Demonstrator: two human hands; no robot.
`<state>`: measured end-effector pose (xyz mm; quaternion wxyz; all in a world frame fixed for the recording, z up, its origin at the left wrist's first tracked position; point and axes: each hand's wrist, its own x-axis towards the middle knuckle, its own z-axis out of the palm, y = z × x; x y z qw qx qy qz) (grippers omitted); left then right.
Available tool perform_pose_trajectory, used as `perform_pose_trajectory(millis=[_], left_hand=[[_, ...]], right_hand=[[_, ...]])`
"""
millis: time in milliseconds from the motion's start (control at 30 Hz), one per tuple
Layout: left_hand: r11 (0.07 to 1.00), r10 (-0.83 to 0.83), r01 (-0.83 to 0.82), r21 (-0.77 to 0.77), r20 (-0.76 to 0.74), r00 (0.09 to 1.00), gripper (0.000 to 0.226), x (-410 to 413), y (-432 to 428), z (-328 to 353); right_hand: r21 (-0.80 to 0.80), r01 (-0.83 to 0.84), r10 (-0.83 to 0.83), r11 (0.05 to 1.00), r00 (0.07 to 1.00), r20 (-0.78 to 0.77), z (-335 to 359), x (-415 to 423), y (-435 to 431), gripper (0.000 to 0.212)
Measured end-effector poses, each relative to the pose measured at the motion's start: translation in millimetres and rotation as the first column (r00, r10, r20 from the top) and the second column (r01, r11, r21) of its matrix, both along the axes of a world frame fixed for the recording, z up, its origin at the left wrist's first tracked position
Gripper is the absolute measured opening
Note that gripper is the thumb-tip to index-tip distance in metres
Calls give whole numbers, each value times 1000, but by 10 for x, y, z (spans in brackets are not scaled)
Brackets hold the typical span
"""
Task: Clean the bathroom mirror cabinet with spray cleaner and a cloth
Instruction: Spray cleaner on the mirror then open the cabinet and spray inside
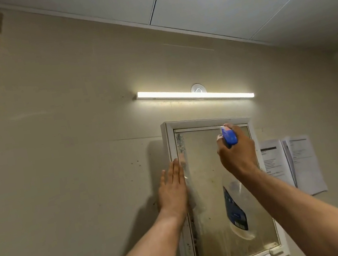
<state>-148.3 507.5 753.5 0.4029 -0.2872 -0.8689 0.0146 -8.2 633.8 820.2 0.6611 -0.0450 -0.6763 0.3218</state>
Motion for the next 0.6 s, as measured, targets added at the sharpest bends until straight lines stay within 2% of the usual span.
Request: perform_pose_trajectory(millis=[100, 333, 467, 600], left_hand=[[1000, 12, -12, -23, -20, 1000, 95, -9, 49, -27], [1000, -4, 3, -4, -36, 999, 86, -57, 100, -63], [1000, 0, 1, 7, -20, 1000, 89, -68, 82, -84], [1000, 4, -4, 25, -6, 1000, 90, -56, 65, -120]], right_hand=[[-29, 53, -53, 998, 998, 26, -35, 66, 198, 28], [-73, 170, -168, 983, 985, 32, -165, 207, 550, 31], [-61, 241, -239, 969, 970, 36, -203, 280, 647, 24], [-130, 280, -281, 951, 960, 8, -172, 334, 699, 35]])
